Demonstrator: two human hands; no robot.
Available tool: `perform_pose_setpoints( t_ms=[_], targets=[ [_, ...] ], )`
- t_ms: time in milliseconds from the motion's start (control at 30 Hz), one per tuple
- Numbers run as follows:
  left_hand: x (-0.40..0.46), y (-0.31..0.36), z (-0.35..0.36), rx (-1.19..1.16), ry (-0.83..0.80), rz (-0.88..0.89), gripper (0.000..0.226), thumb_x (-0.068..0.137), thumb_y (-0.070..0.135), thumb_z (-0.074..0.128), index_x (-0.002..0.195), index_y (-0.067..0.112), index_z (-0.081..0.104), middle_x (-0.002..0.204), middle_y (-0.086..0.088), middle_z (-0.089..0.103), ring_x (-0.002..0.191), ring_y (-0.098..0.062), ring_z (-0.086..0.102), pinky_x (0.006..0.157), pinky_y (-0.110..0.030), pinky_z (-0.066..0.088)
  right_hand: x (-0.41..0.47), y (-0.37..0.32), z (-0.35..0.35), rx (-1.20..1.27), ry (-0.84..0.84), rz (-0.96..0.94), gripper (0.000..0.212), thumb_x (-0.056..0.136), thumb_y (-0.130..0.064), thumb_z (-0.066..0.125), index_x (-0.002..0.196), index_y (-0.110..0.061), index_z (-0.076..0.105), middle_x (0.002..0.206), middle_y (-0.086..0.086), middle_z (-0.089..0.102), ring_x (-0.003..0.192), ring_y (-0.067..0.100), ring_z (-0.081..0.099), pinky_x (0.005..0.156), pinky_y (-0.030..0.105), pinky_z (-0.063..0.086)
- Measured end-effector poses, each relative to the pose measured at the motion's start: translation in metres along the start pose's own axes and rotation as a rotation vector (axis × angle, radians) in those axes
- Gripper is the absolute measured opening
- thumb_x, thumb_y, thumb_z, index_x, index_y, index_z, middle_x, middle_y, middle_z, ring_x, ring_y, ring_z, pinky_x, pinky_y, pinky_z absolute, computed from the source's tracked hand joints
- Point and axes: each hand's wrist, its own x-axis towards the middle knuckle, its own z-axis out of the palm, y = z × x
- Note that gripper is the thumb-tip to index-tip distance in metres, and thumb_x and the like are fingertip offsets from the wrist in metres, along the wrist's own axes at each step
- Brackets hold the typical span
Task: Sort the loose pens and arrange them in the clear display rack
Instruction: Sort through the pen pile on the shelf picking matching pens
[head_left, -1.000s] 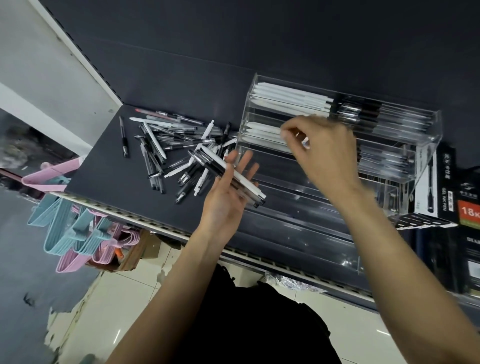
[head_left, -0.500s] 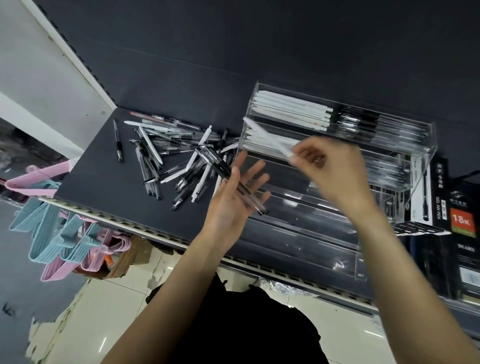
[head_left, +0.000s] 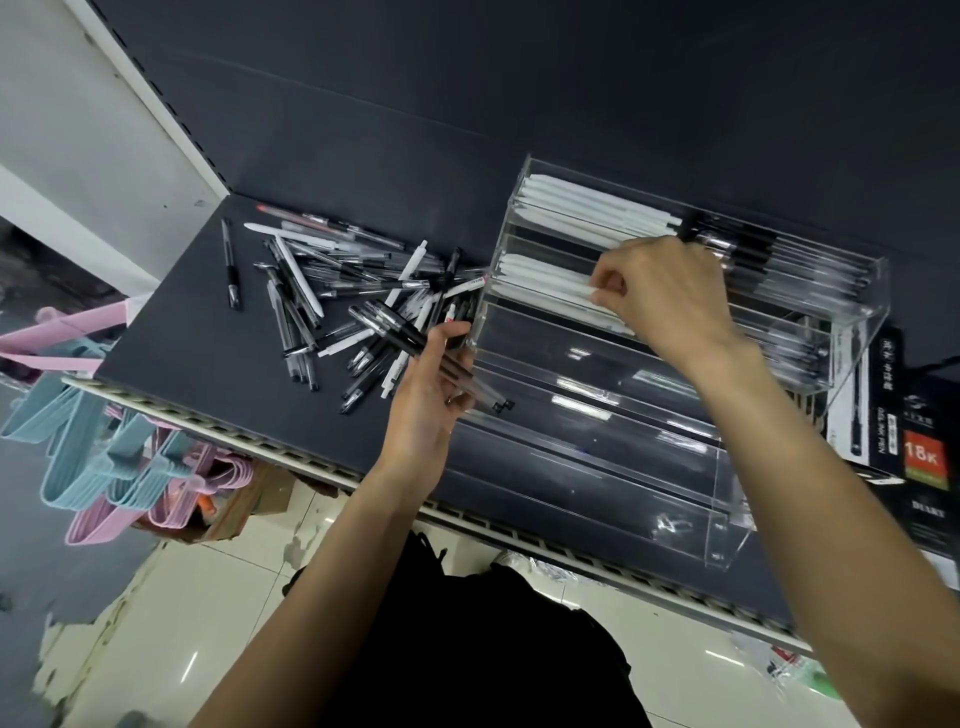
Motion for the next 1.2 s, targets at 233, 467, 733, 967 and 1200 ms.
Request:
perform_pose_setpoints(
  t_ms=[233, 467, 733, 967, 1200],
  targets=[
    [-0.001, 0.005, 0.004, -0.003, 0.038, -0.015, 0.027, 0.101, 0.032, 0.042, 0.099, 0.019, 0.066, 0.079, 0.000, 0.049, 0.065, -0.008, 0.051, 0.069, -0.025, 0.045, 0.001, -0.002, 0.001, -0.040, -0.032, 0.006, 0.016, 0.087, -0.032, 0.065, 0.095, -0.018, 0.066, 0.098, 0.001, 0.067, 0.093, 0.029, 0.062, 0.070, 0.032, 0.042],
    [-0.005, 0.006, 0.017, 0.002, 0.007, 0.002, 0.025, 0.100, 0.026, 0.046, 0.095, 0.018, 0.069, 0.067, 0.005, 0.059, 0.064, -0.007, 0.055, 0.066, -0.018, 0.050, -0.030, -0.020, -0.014, 0.170, 0.179, -0.070, 0.023, 0.089, -0.036, 0.061, 0.100, -0.017, 0.069, 0.095, -0.001, 0.069, 0.080, 0.015, 0.062, 0.068, 0.028, 0.044],
    [-0.009, -0.002, 0.042, 0.087, -0.147, 0.041, 0.025, 0.099, 0.024, 0.046, 0.104, 0.012, 0.067, 0.081, -0.010, 0.063, 0.082, -0.018, 0.060, 0.073, -0.021, 0.051, -0.091, -0.049, 0.011, 0.609, 0.105, 0.079, 0.012, 0.083, -0.029, 0.070, 0.094, -0.025, 0.069, 0.084, -0.015, 0.069, 0.075, 0.002, 0.063, 0.068, 0.032, 0.054],
    [-0.014, -0.013, 0.064, 0.179, -0.232, 0.075, 0.014, 0.087, 0.016, 0.060, 0.099, 0.016, 0.066, 0.076, 0.008, 0.068, 0.073, -0.007, 0.066, 0.072, -0.018, 0.052, -0.121, -0.014, 0.009, 0.652, 0.248, 0.239, 0.009, 0.081, -0.018, 0.073, 0.090, -0.020, 0.070, 0.080, -0.010, 0.068, 0.071, 0.004, 0.061, 0.068, 0.021, 0.050],
    [-0.015, -0.016, 0.075, 0.209, -0.119, 0.055, 0.039, 0.082, 0.008, 0.070, 0.115, 0.012, 0.050, 0.068, 0.001, 0.071, 0.064, -0.009, 0.068, 0.061, -0.019, 0.054, -0.148, 0.059, -0.009, 0.454, 0.409, 0.379, 0.010, 0.084, -0.018, 0.070, 0.094, -0.015, 0.072, 0.094, -0.004, 0.065, 0.095, 0.020, 0.057, 0.081, 0.019, 0.036]
  ],
)
